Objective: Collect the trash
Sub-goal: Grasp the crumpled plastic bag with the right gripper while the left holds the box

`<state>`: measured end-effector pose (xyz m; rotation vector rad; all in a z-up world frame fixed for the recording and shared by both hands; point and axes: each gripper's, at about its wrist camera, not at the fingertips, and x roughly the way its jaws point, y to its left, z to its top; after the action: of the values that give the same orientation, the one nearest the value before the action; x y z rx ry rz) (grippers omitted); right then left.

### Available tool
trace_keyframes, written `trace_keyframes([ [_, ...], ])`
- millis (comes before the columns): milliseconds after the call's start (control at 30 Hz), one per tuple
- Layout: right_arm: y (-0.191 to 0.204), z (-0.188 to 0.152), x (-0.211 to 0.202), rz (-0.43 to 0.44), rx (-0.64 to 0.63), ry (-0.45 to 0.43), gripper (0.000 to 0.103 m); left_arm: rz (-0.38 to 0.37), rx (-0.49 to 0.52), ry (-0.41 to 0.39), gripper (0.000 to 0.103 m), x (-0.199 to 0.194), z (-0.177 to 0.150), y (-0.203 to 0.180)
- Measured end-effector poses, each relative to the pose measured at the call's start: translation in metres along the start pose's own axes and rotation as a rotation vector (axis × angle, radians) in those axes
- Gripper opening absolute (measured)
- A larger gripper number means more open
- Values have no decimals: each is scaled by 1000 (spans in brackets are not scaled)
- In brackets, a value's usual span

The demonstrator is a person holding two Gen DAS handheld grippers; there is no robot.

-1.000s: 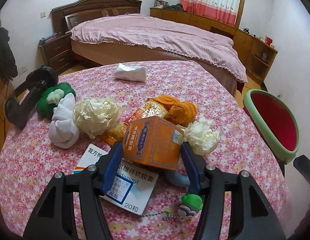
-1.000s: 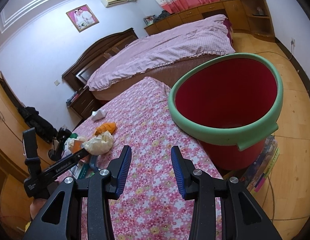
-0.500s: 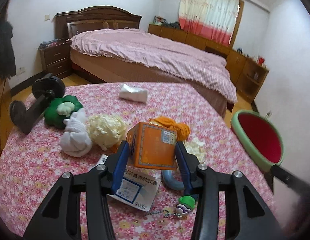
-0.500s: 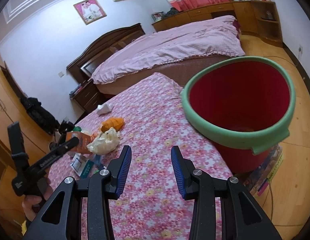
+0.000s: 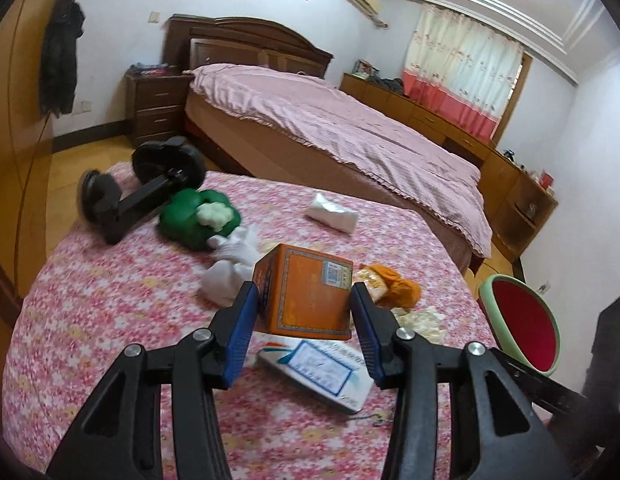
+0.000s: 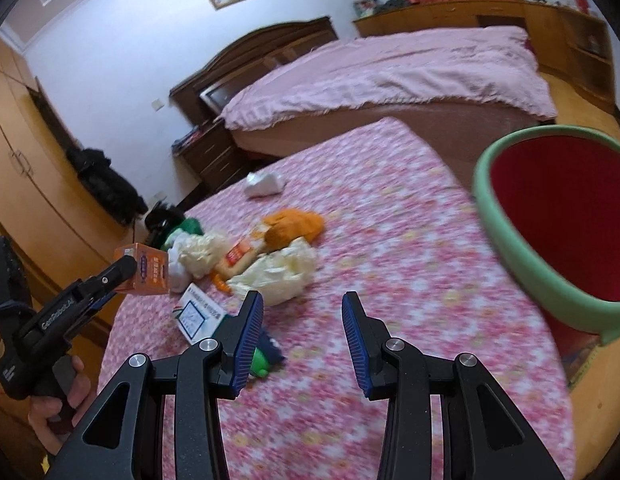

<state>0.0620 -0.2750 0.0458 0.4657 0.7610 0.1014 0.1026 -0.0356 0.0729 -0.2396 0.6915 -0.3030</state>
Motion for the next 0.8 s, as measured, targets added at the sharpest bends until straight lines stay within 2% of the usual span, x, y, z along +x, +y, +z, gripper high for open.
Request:
trace_keyframes([
  [167, 11, 3, 34, 24, 17, 68, 42, 10, -33, 5, 48, 1, -6, 15],
  [333, 14, 6, 56, -10, 29, 54, 42, 4, -56, 6, 48, 2, -9, 26],
  [467, 7, 1, 71, -12, 71, 83, 42, -5, -58, 10, 48, 1, -11, 31],
  [500, 5, -1, 73, -13, 76, 85, 39, -6, -58, 10, 48, 1, -11, 30],
  [533, 5, -2, 74, -17, 76, 83, 32, -8, -59, 11, 48, 1, -11, 31],
  [633, 3, -5, 71, -10, 72, 77, 24, -24, -68, 12, 48, 0, -13, 31],
  [800, 1, -8, 60, -11, 71, 53, 21, -42, -63, 4, 48, -9, -16, 26],
])
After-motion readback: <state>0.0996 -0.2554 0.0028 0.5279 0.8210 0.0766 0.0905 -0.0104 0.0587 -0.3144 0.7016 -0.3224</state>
